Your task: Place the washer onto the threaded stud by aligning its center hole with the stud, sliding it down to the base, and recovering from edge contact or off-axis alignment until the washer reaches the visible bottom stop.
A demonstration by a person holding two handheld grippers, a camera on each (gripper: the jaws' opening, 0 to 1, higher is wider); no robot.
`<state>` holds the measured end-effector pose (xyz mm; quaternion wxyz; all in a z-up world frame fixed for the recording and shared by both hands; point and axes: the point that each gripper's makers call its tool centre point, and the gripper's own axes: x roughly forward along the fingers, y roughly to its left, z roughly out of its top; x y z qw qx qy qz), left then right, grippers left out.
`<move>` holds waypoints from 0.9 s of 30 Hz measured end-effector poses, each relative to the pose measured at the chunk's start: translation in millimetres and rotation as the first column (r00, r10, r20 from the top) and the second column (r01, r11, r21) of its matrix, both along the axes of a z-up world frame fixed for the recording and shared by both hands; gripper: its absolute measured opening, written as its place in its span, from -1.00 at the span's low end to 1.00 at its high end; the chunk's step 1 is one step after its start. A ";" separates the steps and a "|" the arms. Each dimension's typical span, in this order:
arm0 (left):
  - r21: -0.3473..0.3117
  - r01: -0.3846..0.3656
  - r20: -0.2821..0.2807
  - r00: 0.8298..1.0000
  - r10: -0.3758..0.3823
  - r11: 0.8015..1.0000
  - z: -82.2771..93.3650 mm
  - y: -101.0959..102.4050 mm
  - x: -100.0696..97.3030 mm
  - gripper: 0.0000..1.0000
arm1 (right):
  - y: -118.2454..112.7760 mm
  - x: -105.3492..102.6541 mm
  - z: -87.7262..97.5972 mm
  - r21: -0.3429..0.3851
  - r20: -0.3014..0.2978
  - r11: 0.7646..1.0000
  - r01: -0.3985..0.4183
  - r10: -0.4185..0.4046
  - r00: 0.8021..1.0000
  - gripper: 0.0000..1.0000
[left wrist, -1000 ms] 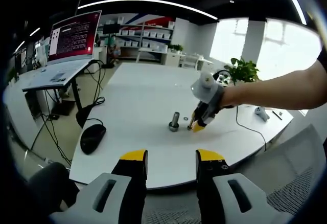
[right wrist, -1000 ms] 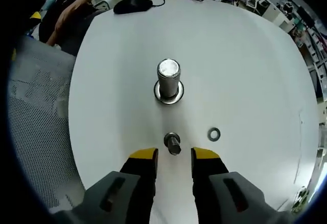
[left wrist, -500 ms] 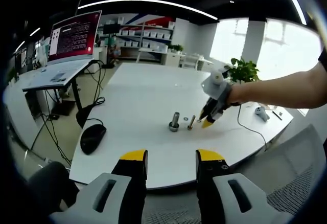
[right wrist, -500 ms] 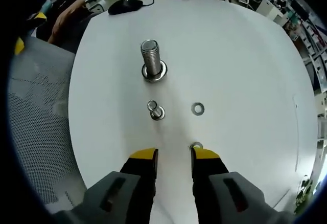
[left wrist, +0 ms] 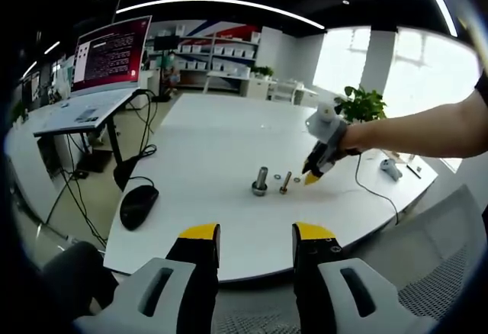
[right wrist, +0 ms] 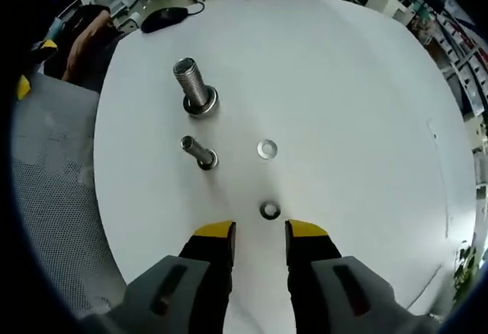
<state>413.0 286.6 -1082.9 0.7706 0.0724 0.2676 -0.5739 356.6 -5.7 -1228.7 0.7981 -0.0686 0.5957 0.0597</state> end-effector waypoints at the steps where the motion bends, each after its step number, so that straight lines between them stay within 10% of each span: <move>1: 0.000 0.000 0.000 1.000 0.000 1.000 -0.2 0.0 0.0 -0.28 | -1.0 1.4 -1.8 0.006 0.000 1.000 0.010 -0.010 1.000 -0.44; 27: 0.004 0.004 -0.001 1.000 -0.004 1.000 -0.1 -0.1 -0.5 -0.30 | -3.2 7.9 -16.0 0.010 -0.103 1.000 0.009 -0.008 0.995 -0.57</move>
